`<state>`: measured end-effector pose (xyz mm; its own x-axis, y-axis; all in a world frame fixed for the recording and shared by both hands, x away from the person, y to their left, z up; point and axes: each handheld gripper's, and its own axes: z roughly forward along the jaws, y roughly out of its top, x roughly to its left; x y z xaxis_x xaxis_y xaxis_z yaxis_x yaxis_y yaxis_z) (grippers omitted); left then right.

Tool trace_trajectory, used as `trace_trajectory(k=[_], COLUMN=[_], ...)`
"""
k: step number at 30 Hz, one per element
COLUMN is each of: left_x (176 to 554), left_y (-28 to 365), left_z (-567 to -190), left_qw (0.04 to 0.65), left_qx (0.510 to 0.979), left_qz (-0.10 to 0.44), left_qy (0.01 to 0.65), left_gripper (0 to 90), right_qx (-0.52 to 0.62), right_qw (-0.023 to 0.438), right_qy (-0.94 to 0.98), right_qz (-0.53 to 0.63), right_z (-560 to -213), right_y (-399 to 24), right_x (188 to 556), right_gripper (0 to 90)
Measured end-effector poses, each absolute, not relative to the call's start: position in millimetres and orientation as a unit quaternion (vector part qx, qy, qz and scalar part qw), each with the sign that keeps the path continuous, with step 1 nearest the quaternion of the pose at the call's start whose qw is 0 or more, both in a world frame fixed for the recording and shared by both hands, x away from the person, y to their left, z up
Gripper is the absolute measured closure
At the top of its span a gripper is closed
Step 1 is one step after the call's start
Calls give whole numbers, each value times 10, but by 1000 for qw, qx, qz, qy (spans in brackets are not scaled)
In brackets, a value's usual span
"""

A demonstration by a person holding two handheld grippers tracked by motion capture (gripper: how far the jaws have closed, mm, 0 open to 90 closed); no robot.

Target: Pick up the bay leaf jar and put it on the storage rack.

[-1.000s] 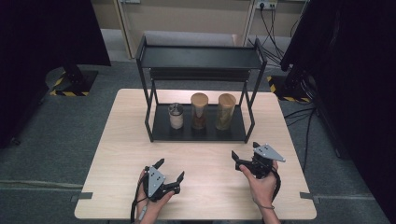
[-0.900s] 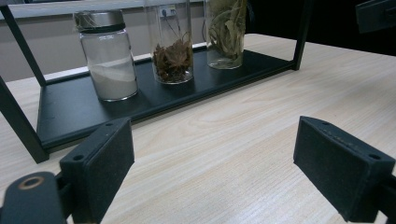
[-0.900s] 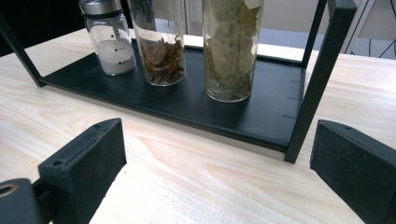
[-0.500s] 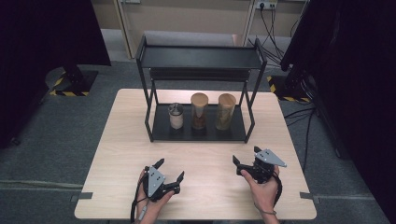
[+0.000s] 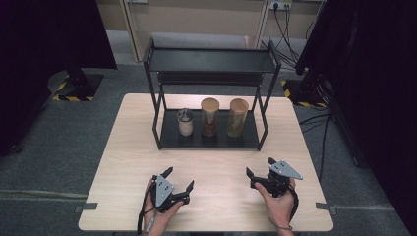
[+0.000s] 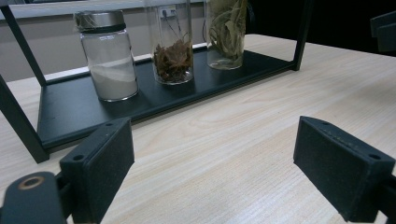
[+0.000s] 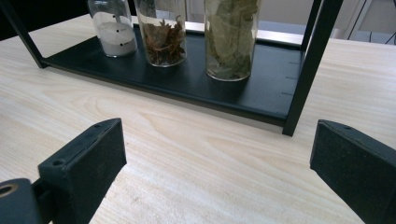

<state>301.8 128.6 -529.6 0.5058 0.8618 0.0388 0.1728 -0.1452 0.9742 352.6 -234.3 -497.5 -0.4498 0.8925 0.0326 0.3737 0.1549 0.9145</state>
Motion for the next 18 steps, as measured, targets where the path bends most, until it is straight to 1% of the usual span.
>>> trace_trajectory(k=[18], left_x=[3018], left_y=[1286], left_z=[-5295], left_qw=[533], left_qx=[684], left_qz=[323], left_qy=[378], left_gripper=[117], right_qx=[456], right_qw=[267], right_qy=[711], right_qz=[464], right_z=[-5087], right_y=[-2448], right_x=[3423], right_gripper=[35])
